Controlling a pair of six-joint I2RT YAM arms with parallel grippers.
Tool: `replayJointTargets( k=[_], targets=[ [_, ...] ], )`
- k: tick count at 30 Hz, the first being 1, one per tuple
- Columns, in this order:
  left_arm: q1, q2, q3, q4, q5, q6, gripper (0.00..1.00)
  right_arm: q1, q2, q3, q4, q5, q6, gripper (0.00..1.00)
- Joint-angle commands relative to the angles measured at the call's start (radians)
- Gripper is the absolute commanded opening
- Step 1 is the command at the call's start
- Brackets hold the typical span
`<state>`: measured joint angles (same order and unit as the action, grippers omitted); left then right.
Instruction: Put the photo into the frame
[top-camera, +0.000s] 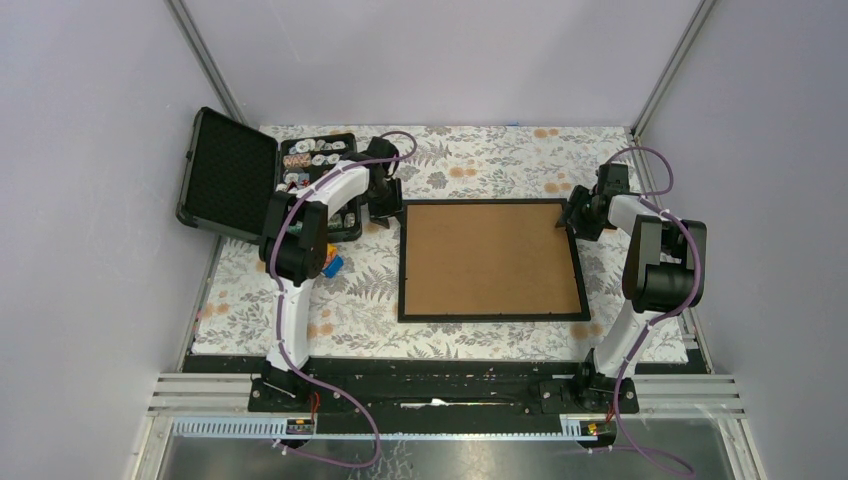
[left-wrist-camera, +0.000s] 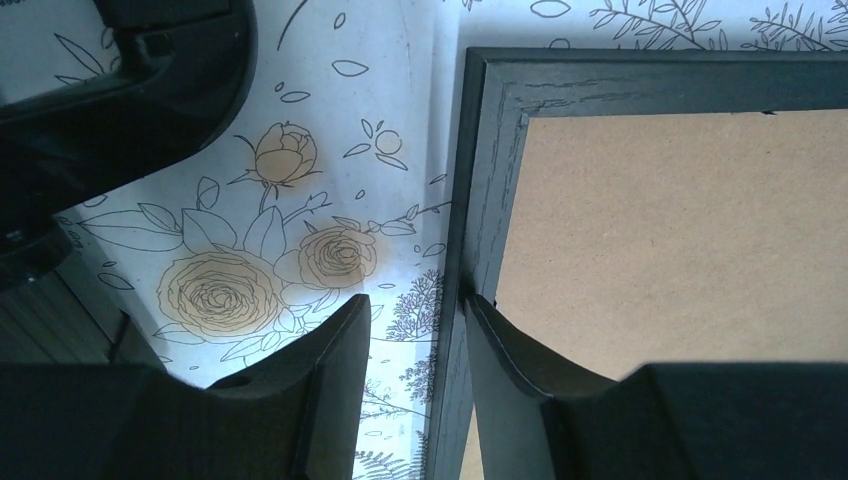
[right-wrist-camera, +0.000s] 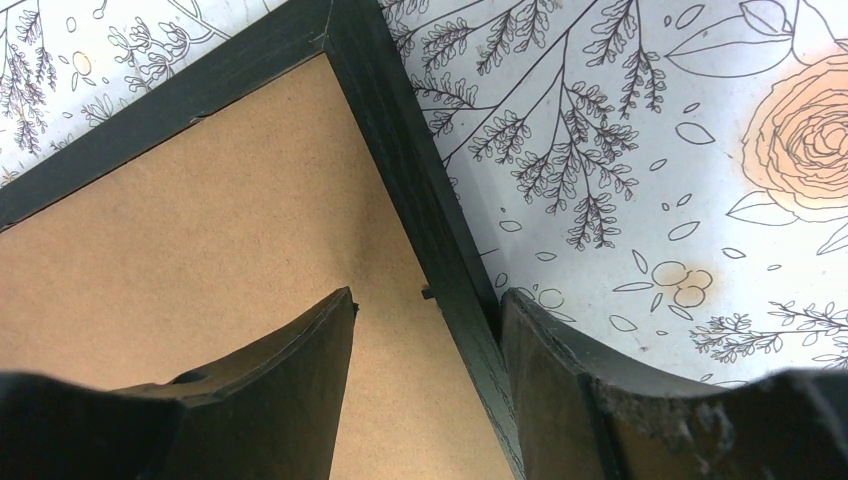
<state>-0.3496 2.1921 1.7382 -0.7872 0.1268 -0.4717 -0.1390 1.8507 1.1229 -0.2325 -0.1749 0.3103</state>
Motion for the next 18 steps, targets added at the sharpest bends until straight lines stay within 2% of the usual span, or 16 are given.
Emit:
replayJointTargets(
  k=[1, 18],
  targets=[
    [0.007, -0.047, -0.018, 0.043, -0.004, -0.003, 0.44, 0.03, 0.044, -0.017, -0.082, -0.042, 0.002, 0.62],
    [-0.039, 0.011, -0.019, 0.045, 0.017, -0.006, 0.42, 0.033, 0.046, -0.014, -0.085, -0.044, 0.0, 0.62]
  ],
)
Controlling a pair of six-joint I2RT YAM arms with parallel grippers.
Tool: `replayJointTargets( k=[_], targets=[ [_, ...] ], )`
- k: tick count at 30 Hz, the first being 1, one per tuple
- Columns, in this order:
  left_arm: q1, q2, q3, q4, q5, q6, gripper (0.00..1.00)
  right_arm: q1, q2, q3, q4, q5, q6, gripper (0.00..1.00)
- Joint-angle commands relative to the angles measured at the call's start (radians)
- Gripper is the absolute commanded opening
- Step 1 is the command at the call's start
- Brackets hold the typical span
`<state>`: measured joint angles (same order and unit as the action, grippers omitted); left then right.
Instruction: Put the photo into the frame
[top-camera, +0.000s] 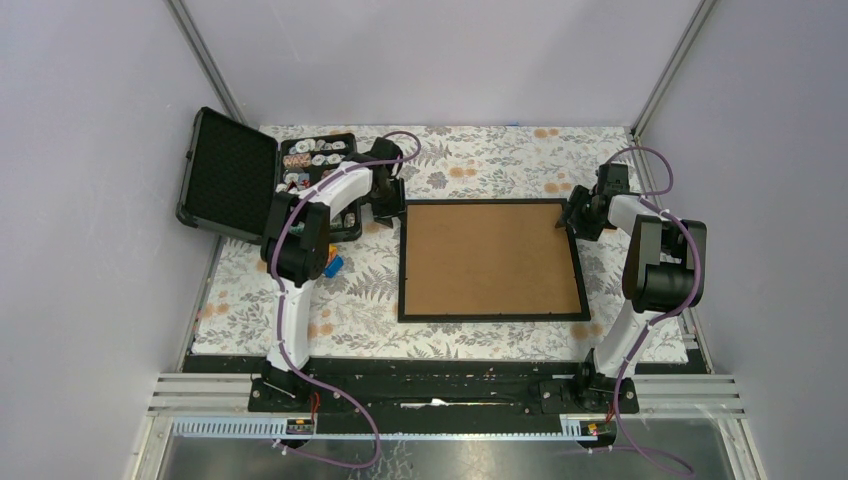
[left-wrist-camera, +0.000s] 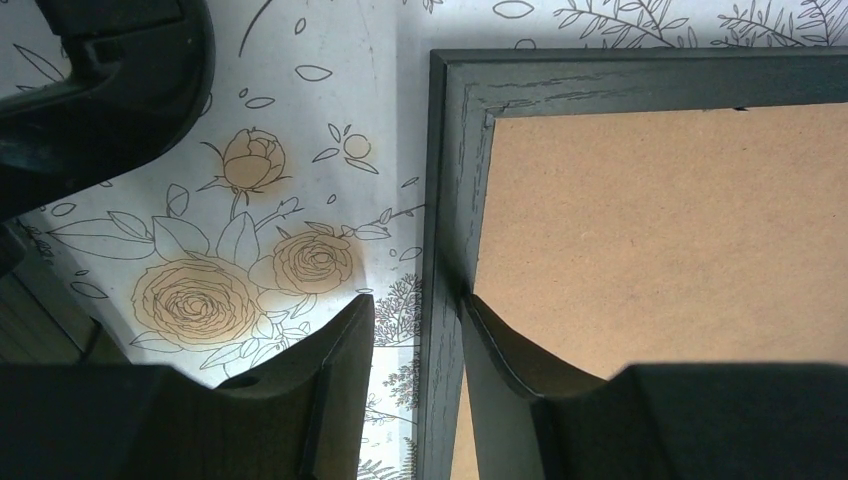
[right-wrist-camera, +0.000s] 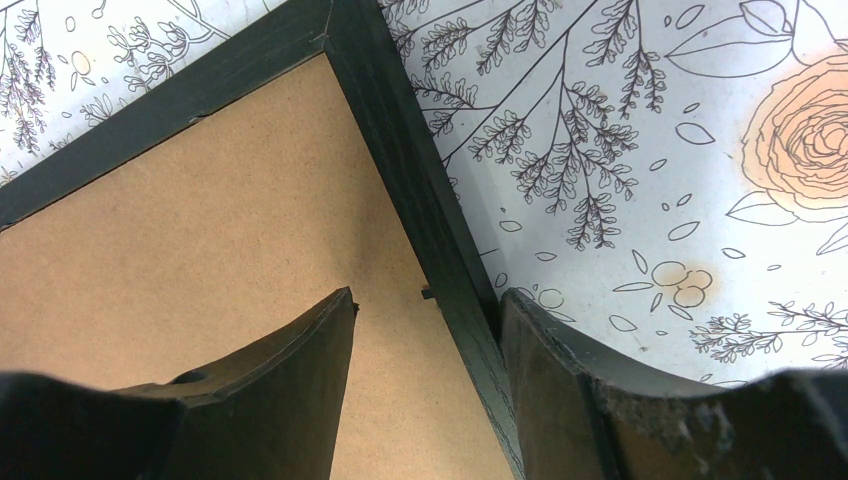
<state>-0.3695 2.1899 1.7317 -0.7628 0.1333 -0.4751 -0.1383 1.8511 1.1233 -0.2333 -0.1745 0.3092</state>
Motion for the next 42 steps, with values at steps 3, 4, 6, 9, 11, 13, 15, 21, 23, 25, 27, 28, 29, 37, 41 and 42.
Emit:
replayJointTargets(
  k=[3, 4, 6, 9, 11, 13, 15, 21, 23, 25, 27, 28, 29, 37, 41, 42],
  targets=[
    [-0.023, 0.019, -0.014, 0.02, 0.007, -0.005, 0.42, 0.033, 0.046, -0.014, -0.084, -0.042, 0.001, 0.62],
    [-0.025, 0.021, -0.015, 0.02, 0.005, -0.004, 0.42, 0.034, 0.045, -0.014, -0.085, -0.044, 0.001, 0.62],
    [-0.027, 0.022, -0.016, 0.021, 0.0, -0.005, 0.42, 0.034, 0.045, -0.014, -0.085, -0.045, 0.0, 0.62],
    [-0.044, 0.043, -0.002, 0.01, -0.001, -0.005, 0.42, 0.035, 0.048, -0.013, -0.084, -0.045, 0.002, 0.62],
    [-0.061, 0.065, 0.017, 0.0, 0.001, -0.007, 0.42, 0.036, 0.05, -0.013, -0.084, -0.045, 0.002, 0.62],
    [-0.08, 0.082, 0.033, 0.0, 0.0, -0.015, 0.42, 0.037, 0.048, -0.013, -0.084, -0.044, 0.001, 0.62],
    [-0.091, 0.101, 0.046, 0.0, -0.006, -0.024, 0.42, 0.037, 0.048, -0.013, -0.085, -0.045, 0.0, 0.62],
    [-0.11, 0.183, 0.11, -0.03, -0.039, -0.036, 0.42, 0.039, 0.052, -0.01, -0.084, -0.049, 0.001, 0.62],
    [-0.126, 0.202, 0.121, -0.035, -0.042, -0.042, 0.42, 0.04, 0.052, -0.01, -0.084, -0.049, 0.001, 0.62],
    [-0.145, 0.213, 0.123, -0.035, -0.057, -0.05, 0.42, 0.04, 0.051, -0.01, -0.084, -0.049, 0.001, 0.62],
    [-0.153, 0.233, 0.123, -0.036, -0.076, -0.061, 0.42, 0.04, 0.051, -0.01, -0.084, -0.05, 0.002, 0.62],
    [-0.156, 0.25, 0.131, -0.046, -0.101, -0.064, 0.42, 0.041, 0.051, -0.01, -0.085, -0.051, 0.002, 0.62],
    [-0.161, 0.268, 0.151, -0.068, -0.139, -0.059, 0.42, 0.042, 0.05, -0.01, -0.086, -0.052, 0.001, 0.62],
    [-0.156, 0.046, 0.082, 0.022, -0.009, -0.045, 0.65, 0.057, 0.029, 0.041, -0.169, 0.032, -0.027, 0.77],
    [-0.141, -0.024, -0.014, 0.05, 0.081, -0.033, 0.81, 0.095, 0.002, 0.107, -0.267, 0.155, -0.022, 0.93],
    [-0.139, -0.044, -0.058, 0.072, 0.108, -0.041, 0.83, 0.105, -0.012, 0.125, -0.302, 0.205, -0.013, 0.95]
  ],
)
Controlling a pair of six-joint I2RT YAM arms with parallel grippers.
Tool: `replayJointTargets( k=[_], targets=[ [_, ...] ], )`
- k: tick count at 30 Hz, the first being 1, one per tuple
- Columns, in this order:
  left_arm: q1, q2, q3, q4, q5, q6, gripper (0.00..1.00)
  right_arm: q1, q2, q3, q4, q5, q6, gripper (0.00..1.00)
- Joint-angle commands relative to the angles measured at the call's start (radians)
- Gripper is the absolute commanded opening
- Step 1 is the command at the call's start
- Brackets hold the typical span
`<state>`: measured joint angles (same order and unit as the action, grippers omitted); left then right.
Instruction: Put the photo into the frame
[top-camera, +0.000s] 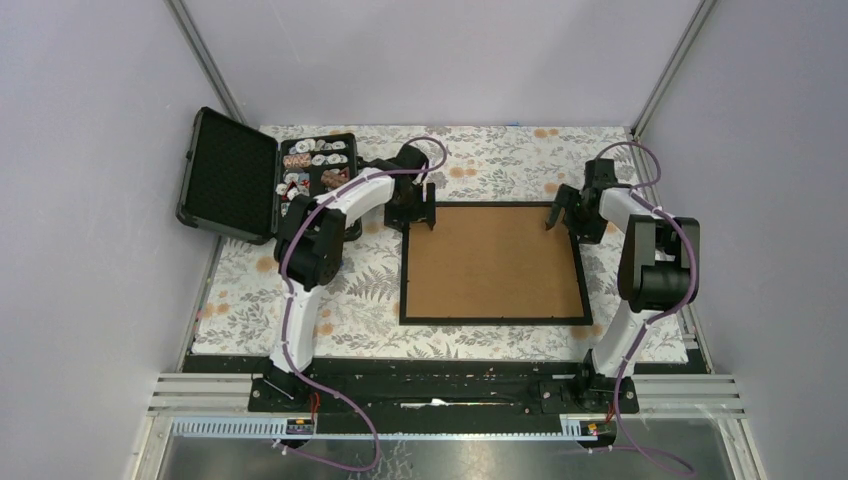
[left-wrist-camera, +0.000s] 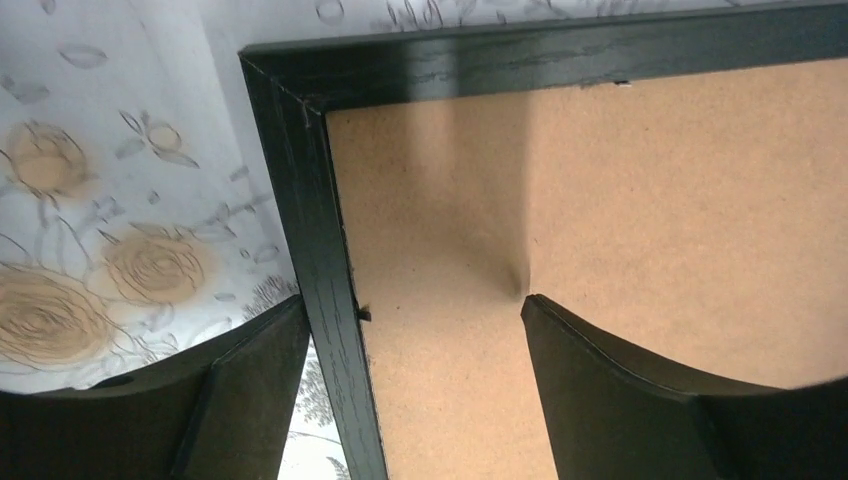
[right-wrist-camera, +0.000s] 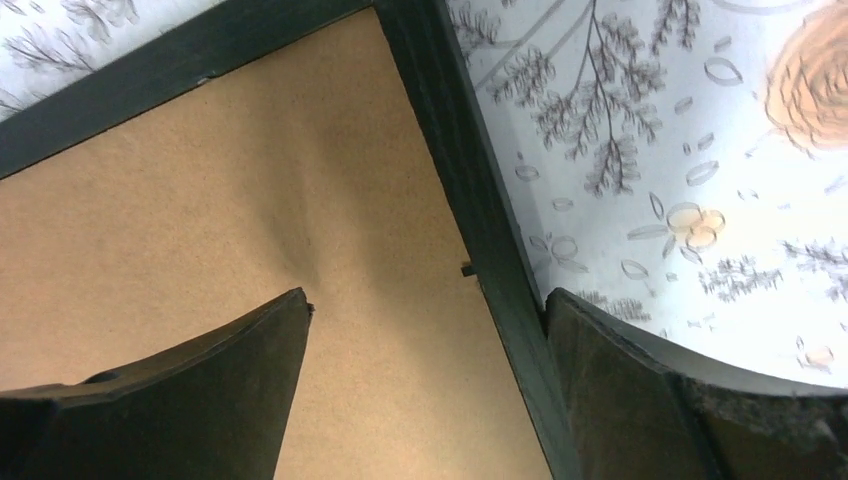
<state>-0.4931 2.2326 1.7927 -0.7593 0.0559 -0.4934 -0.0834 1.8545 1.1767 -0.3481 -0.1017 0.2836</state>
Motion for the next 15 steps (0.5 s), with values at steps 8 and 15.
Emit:
replayJointTargets(
  k=[8, 15],
  targets=[
    [-0.014, -0.227, -0.41, 0.251, 0.317, -0.094, 0.87, 0.071, -0.305, 0.036, -0.456, 0.29, 0.106, 1.0],
    [-0.014, -0.317, -0.537, 0.314, 0.358, -0.119, 0.88, 0.071, -0.662, -0.257, -0.591, 0.145, 0.392, 0.99]
  ],
)
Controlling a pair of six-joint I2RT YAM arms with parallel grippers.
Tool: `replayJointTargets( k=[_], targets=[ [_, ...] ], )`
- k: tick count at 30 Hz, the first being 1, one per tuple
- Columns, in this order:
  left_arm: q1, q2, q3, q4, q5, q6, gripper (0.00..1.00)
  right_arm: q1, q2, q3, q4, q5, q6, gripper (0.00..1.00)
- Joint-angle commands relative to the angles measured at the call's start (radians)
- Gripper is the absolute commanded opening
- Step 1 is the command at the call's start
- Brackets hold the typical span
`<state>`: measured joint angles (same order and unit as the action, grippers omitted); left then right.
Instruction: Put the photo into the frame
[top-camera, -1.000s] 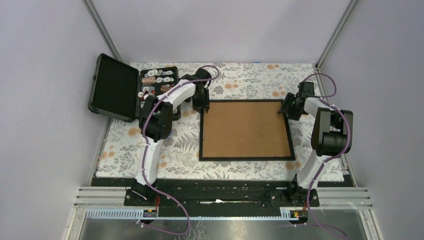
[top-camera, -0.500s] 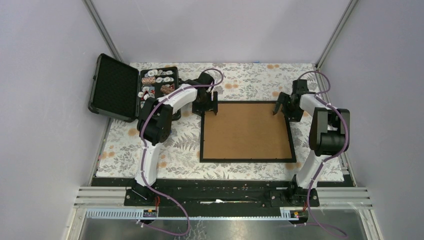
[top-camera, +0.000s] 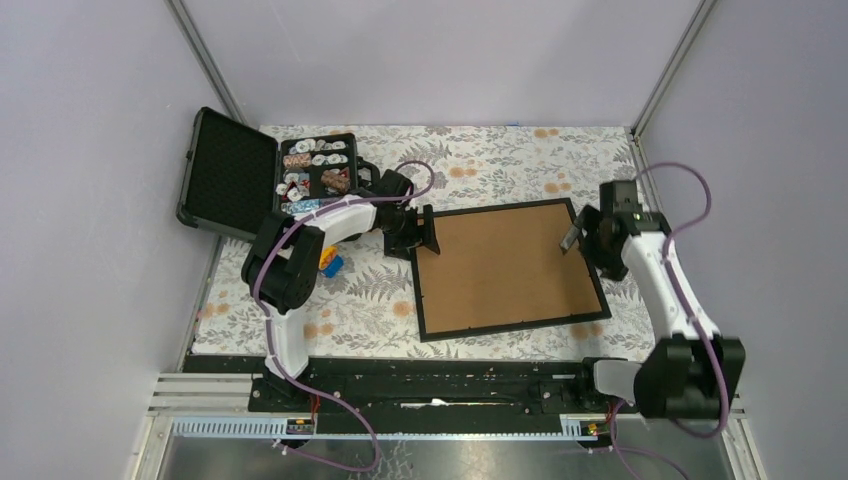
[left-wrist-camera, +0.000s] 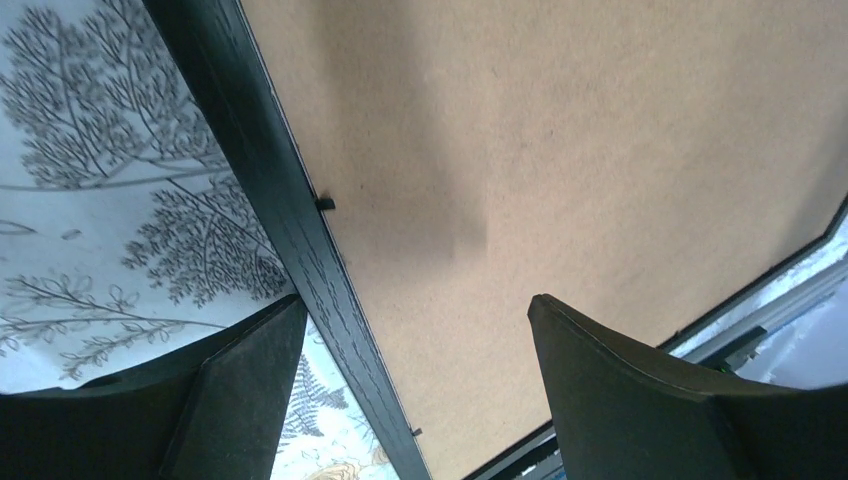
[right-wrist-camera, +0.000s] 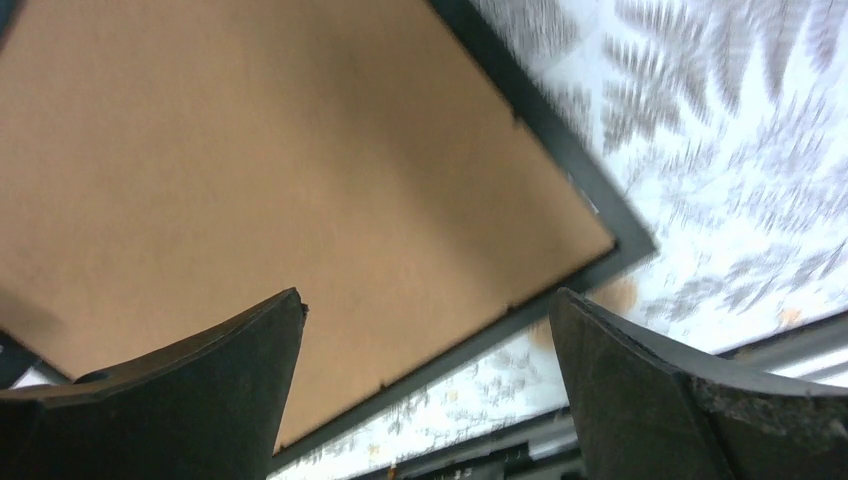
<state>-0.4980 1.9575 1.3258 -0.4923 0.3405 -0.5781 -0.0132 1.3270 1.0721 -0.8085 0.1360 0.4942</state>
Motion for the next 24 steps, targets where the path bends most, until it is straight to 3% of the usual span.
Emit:
replayJointTargets(
  k=[1, 4, 9, 14, 19, 24],
  targets=[
    [-0.009, -0.046, -0.087, 0.056, 0.084, -0.041, 0.88, 0.001, -0.196, -0.208, -0.13, -0.111, 0.214, 0.98],
    [-0.009, -0.055, -0.131, 0.087, 0.107, -0.064, 0.87, 0.0, -0.304, -0.31, -0.097, -0.12, 0.286, 0.92],
    [-0.01, -0.079, -0.182, 0.119, 0.111, -0.084, 0.85, 0.001, -0.314, -0.402, -0.041, -0.13, 0.344, 0.63],
    [-0.01, -0.097, -0.228, 0.142, 0.108, -0.098, 0.83, 0.001, -0.261, -0.454, -0.025, -0.118, 0.378, 0.61],
    [-0.012, -0.108, -0.296, 0.178, 0.112, -0.114, 0.8, -0.002, -0.205, -0.501, 0.153, -0.111, 0.39, 0.59],
    [-0.037, -0.109, -0.34, 0.191, 0.115, -0.115, 0.76, -0.002, -0.035, -0.404, 0.251, -0.041, 0.311, 0.4]
  ],
)
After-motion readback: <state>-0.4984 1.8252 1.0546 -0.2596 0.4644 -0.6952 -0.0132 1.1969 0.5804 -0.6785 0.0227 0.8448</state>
